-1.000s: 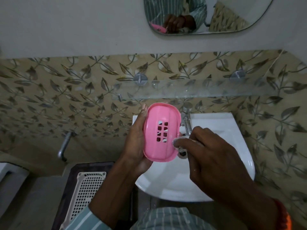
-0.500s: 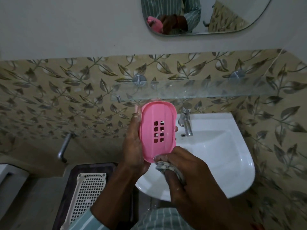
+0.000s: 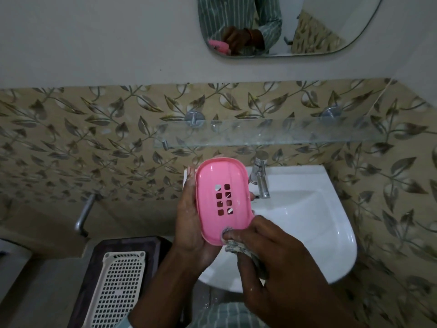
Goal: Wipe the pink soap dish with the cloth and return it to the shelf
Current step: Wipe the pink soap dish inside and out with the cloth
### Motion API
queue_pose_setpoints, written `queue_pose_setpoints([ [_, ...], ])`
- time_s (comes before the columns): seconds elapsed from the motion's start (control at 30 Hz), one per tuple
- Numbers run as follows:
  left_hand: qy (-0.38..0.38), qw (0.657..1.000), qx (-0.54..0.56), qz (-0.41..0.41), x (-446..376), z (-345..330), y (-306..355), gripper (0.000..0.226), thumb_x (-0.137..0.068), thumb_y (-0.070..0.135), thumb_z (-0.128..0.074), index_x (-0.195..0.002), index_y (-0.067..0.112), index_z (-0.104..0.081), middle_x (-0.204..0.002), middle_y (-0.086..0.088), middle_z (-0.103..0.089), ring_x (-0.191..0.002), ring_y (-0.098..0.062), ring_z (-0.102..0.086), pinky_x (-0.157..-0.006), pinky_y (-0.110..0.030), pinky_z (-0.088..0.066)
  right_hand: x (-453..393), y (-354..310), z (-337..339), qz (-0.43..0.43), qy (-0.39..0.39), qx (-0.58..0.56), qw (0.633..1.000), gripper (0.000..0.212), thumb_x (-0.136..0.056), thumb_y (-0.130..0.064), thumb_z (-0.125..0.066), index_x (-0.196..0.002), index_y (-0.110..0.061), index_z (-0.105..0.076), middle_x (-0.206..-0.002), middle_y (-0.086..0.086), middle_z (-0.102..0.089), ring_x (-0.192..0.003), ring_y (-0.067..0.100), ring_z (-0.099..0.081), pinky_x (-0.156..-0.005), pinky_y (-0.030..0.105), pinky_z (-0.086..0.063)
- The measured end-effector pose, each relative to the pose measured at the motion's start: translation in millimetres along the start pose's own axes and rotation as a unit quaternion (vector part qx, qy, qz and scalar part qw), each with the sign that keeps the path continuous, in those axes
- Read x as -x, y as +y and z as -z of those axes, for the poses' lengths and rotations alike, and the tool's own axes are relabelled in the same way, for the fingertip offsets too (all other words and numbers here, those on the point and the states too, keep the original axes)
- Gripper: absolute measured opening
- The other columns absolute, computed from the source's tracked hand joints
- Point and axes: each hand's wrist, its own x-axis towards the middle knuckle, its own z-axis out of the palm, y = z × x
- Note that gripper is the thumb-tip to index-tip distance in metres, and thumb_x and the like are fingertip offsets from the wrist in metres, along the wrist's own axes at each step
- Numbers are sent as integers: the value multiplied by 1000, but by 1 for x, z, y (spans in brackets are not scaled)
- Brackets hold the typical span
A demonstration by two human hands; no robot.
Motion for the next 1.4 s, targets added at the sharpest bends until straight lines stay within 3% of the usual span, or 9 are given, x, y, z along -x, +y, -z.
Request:
queue_pose_setpoints([
  [0.1,-26,999,10,20,1,6,2,72,-81,63,-40,-107,11,-82,-104,-17,-79,-86,-31,-78,-71,-45,-66,-4,5,12,-10,-4,52,999,30,-85,-24,-58,-114,-23,-64,-94,-9,-54,-77,3,-51,-63,24,-55],
  [0.3,-12,999,-37,26,8,0,-13,59,-89,57,-39,-91,23,-86,-88,-5,-83,-78,-18,-80,-66,-36,-65,-35,11,34,-16,47,77,996,32,-78,-10,-75,-108,-10,-65,-95,4,-65,-77,14,-63,-66,23,-56],
  [0.37,-13,999,-21,22,8,-1,-12,60,-88,59,-40,-93,21,-86,-91,-7,-83,-80,-20,-80,-66,-37,-65,-36,13,33,1,49,61,997,32,-78,-10,-76,-107,-13,-65,-97,3,-66,-80,13,-63,-69,27,-58],
  [0.53,0,999,-6,31,2,3,1,62,-77,60,-51,-101,13,-84,-104,-20,-79,-86,-32,-78,-72,-45,-66,-7,5,11,27,-57,18,998,25,-87,-26,-57,-111,-29,-56,-109,-9,-58,-96,8,-60,-79,30,-58],
  [0.73,4,999,-37,32,7,1,-8,53,-88,56,-45,-97,22,-85,-92,-8,-82,-80,-22,-79,-65,-37,-64,-43,14,26,-22,60,63,996,28,-84,-11,-69,-111,-13,-62,-100,1,-62,-80,13,-62,-69,27,-58],
  [0.93,22,999,-32,18,1,5,0,60,-79,63,-48,-96,19,-85,-97,-16,-81,-82,-28,-79,-66,-42,-65,-11,8,2,-32,-22,35,999,22,-82,-22,-62,-103,-25,-58,-99,-9,-59,-83,5,-57,-74,26,-58],
  [1.07,52,996,-78,12,2,1,-9,60,-80,64,-51,-110,21,-81,-102,-16,-80,-87,-29,-77,-73,-44,-63,-34,23,13,-60,31,43,997,28,-82,-15,-69,-108,-18,-59,-98,-3,-61,-83,11,-61,-75,26,-57],
  [1.2,46,995,-92,-10,6,-5,-14,52,-88,55,-40,-80,32,-86,-81,-4,-83,-70,-17,-79,-55,-31,-63,-52,24,17,-77,91,52,992,28,-84,-19,-71,-109,-14,-60,-97,0,-64,-85,14,-62,-76,33,-58],
  [1.4,71,994,-87,-19,6,2,-7,58,-79,69,-42,-88,31,-85,-92,-9,-83,-79,-22,-80,-63,-39,-65,-33,16,-8,-159,27,-11,987,11,-87,-36,-60,-95,-32,-54,-89,-13,-64,-77,2,-61,-64,11,-51],
])
